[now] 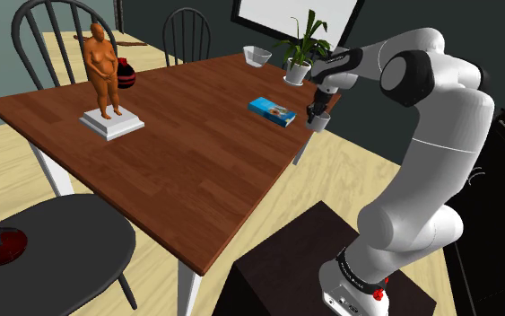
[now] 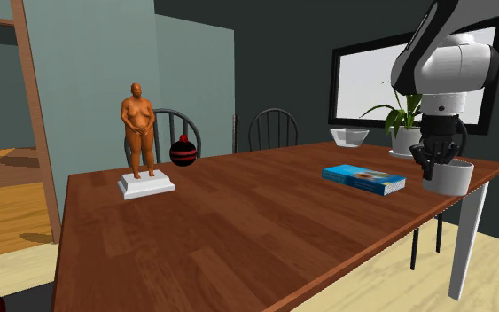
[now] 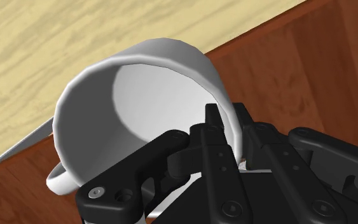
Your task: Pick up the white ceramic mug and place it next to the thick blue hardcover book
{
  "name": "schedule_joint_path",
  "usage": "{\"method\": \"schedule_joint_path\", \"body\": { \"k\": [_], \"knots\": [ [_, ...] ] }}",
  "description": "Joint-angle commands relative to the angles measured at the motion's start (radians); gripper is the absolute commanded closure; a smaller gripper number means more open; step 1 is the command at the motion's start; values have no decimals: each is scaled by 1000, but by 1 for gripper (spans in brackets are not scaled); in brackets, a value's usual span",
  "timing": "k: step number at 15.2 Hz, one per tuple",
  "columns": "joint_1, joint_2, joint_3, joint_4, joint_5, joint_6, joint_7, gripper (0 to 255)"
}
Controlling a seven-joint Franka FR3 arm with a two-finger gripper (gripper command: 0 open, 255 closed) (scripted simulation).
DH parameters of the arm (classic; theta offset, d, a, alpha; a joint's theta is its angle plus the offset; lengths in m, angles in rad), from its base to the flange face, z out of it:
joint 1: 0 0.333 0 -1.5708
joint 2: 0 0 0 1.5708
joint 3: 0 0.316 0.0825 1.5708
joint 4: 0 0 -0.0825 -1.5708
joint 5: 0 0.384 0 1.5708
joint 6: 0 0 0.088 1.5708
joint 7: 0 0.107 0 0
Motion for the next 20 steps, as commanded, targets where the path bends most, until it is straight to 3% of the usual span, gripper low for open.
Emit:
{"method": "schedule_joint_path", "body": {
  "k": [1,12,13,18,20],
  "knots": [
    [0,9,1,-16,2,26,0,255],
    [-1,31,3,-36,6,67,-2,255],
    [-1,31,3,-36,6,67,-2,0],
    [-1,31,3,-36,6,67,-2,0],
    [2,-3,0,-16,0,14,2,0]
  ]
}}
